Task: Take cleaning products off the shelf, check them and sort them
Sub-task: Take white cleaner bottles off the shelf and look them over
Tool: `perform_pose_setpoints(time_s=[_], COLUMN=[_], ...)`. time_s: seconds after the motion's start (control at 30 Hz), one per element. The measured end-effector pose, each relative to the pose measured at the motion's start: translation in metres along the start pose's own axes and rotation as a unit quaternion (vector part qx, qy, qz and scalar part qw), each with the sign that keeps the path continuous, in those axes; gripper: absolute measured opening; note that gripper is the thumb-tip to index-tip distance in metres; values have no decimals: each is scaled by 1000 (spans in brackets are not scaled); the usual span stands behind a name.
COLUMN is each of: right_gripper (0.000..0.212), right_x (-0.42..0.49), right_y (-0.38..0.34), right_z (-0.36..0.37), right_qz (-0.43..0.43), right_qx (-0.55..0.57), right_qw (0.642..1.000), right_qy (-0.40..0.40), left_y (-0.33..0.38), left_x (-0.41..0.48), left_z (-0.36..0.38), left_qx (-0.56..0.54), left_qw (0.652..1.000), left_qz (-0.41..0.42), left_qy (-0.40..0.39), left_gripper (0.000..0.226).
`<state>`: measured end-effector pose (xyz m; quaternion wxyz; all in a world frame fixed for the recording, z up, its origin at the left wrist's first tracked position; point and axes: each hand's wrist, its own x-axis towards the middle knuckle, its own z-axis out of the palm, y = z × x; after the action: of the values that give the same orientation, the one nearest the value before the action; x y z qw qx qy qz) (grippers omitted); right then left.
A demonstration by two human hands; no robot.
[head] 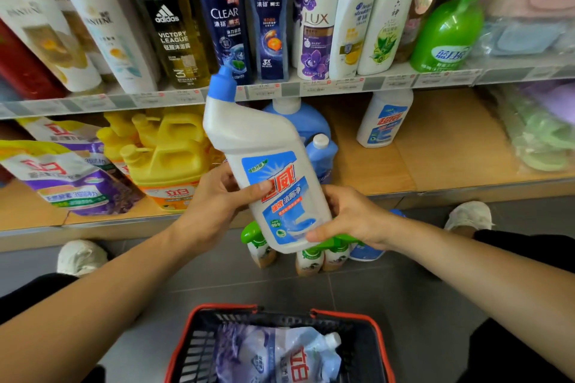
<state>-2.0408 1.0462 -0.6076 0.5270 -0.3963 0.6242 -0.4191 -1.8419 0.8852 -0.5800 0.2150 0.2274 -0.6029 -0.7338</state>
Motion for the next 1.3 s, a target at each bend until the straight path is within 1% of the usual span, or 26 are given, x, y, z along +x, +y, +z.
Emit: perform_pose_setpoints(time_s=[0.07, 0.1, 0.17, 0.2, 0.23, 0.27, 0.3, 0.33, 0.4, 0.43, 0.47, 0.5, 0.57, 0.6, 0.63, 0.7, 0.73, 0.8, 0.87, 0.93, 0.97, 1.13, 1.23, 1.3], right_gripper=[62, 60, 56, 53, 51, 51, 52, 54, 56, 55, 55, 54, 55, 55, 55, 57, 58, 64, 70, 68, 66, 53, 45, 42], right_x=[0, -1, -1, -1, -1, -1, 0, 0, 0, -1, -2, -2, -5, -6, -6, -7, -7, -8, -6, -3, -2, 2, 2, 1], right_y=[-6, -9, -18, -22, -27, -31, -35, -39, -46, -48, -50, -52, -54, -55, -56, -58, -59, -61, -63, -66, -67, -69, -71, -72], right_z=[-5, -7, -14, -17, -20, -21, -22, -21, -17, -14, -10, -6, 2, 6, 9, 13, 14, 14, 14, 15, 14, 9, 3, -1], right_qz=[-17, -26, -43, -51, -59, -68, -76, -83, -99, -105, -110, -113, -120, -128, -137, -150, -152, -160, -190, -225, -235, -248, -266, -275], right_qx=[-9, -23, -55, -68, -76, -80, -87, -97, -123, -137, -153, -170, -191, -197, -203, -217, -221, -208, -173, -158, -169, -233, -239, -225], right_qw=[998, 996, 987, 981, 976, 973, 971, 969, 969, 969, 969, 967, 966, 965, 964, 960, 959, 960, 961, 956, 952, 934, 926, 924], right_qy=[57, 87, 148, 174, 193, 206, 212, 210, 188, 175, 162, 149, 126, 114, 104, 93, 92, 99, 104, 100, 98, 108, 123, 140], left_y=[4, 5, 4, 5, 4, 4, 4, 5, 10, 12, 13, 12, 9, 7, 4, -1, -2, 0, 0, 0, -1, -1, 1, 2], left_x=[0, -2, -7, -11, -14, -16, -18, -19, -18, -16, -13, -10, -7, -7, -7, -9, -10, -11, -10, -7, -5, 5, 11, 15], left_z=[0, -1, -2, -1, 0, 1, 2, 3, 2, 1, 0, -2, -3, -2, -1, 1, 2, 3, 5, 10, 13, 20, 21, 20], left_qx=[68, 99, 154, 189, 228, 271, 312, 347, 408, 440, 475, 507, 546, 551, 550, 532, 522, 490, 436, 393, 382, 388, 377, 350], left_qw=[997, 994, 982, 972, 961, 953, 944, 932, 892, 866, 845, 832, 823, 823, 825, 835, 841, 863, 893, 915, 920, 914, 918, 930], left_qz=[24, 13, -57, -94, -111, -95, -47, 21, 164, 210, 227, 217, 157, 132, 116, 103, 104, 98, 93, 89, 89, 109, 105, 98], left_qy=[31, 55, 97, 106, 105, 101, 97, 98, 108, 108, 96, 72, 1, -32, -60, -93, -93, -78, -54, -24, -8, 47, 59, 64], left_gripper=[43, 39, 44, 49, 51, 49, 44, 37, 25, 28, 40, 55, 83, 91, 93, 80, 72, 67, 62, 56, 55, 56, 57, 57])
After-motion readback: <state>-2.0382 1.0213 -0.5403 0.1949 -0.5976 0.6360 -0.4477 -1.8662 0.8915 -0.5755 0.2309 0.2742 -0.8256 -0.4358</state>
